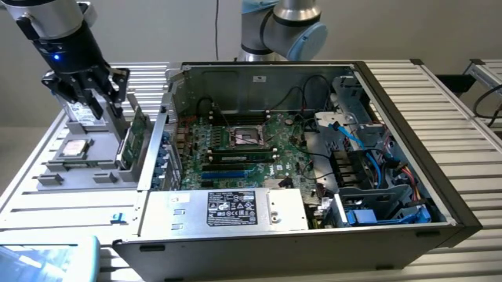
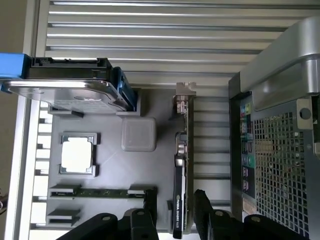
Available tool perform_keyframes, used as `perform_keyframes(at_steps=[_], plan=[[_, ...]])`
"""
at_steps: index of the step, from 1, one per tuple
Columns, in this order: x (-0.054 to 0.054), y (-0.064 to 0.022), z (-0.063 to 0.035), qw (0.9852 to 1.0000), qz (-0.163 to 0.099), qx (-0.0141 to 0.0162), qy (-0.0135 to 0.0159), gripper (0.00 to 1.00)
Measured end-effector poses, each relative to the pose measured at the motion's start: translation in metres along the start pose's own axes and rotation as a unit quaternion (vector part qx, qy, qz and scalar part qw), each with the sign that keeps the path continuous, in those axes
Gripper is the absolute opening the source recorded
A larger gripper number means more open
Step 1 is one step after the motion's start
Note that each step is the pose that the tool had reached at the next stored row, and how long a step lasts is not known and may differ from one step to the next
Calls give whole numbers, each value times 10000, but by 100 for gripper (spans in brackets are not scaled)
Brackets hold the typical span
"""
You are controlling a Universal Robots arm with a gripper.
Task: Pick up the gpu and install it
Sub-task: 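Pick up the gpu and move the gpu toward the slot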
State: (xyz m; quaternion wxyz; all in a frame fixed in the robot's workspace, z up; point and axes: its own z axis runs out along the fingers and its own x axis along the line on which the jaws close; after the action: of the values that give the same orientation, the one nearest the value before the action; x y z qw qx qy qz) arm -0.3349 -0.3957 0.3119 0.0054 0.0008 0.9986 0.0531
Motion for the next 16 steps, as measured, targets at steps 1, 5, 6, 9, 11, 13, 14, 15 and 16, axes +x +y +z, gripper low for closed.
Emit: perform_keyframes(at_steps=[1,5,6,9,11,13,14,15,16], plan=[[-1,-2,18,10000,4,0,0,44],[-8,-10,91,10000,21,0,-2,44],[-9,-12,108,10000,23,0,-2,44],[-8,-24,162,10000,24,-4,-2,44],[-8,-32,192,10000,24,-29,-4,44],[-8,-52,209,10000,24,-91,-10,44],[-8,-66,213,9999,25,-142,-12,44],[-8,-84,218,9998,26,-190,-13,44],[-8,-107,224,9997,27,-226,-15,44]])
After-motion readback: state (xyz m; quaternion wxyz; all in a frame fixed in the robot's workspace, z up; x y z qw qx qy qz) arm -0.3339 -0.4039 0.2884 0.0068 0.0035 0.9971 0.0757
